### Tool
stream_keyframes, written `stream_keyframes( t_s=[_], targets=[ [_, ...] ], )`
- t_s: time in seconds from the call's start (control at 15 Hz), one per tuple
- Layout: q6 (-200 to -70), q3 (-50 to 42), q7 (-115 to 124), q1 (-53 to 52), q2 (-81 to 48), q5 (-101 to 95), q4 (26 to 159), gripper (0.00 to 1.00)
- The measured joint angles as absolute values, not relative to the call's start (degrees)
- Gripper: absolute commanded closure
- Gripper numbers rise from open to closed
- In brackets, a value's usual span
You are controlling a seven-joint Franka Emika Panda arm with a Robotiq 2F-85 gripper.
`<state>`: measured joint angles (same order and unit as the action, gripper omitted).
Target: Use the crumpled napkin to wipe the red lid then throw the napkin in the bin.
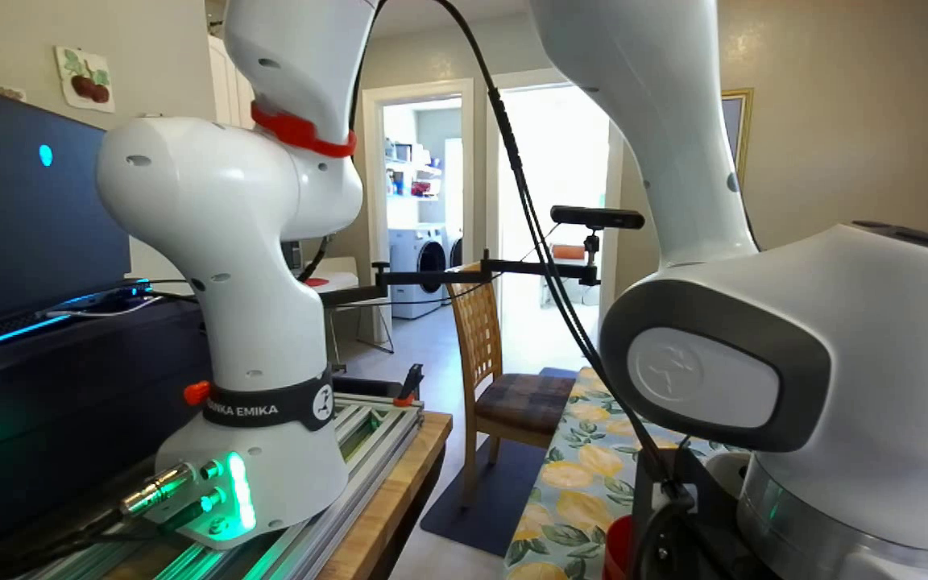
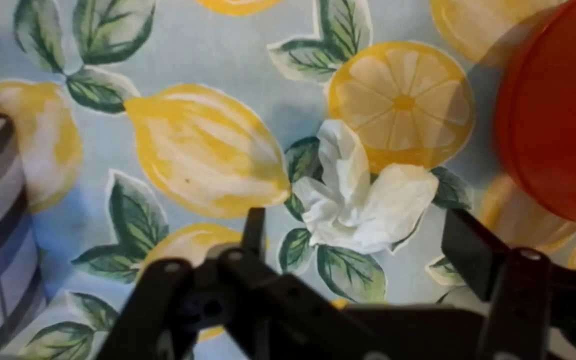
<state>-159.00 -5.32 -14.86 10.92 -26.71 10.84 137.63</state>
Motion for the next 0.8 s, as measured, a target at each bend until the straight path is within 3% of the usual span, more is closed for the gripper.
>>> stream_keyframes(
  t_s=[0.47, 0.8],
  targets=[
    [-159.3, -2.3, -14.9, 14.1, -29.2, 10.8, 136.0, 0.97],
    [-159.2, -1.2, -14.9, 15.6, -30.1, 10.8, 135.4, 0.99]
  ],
)
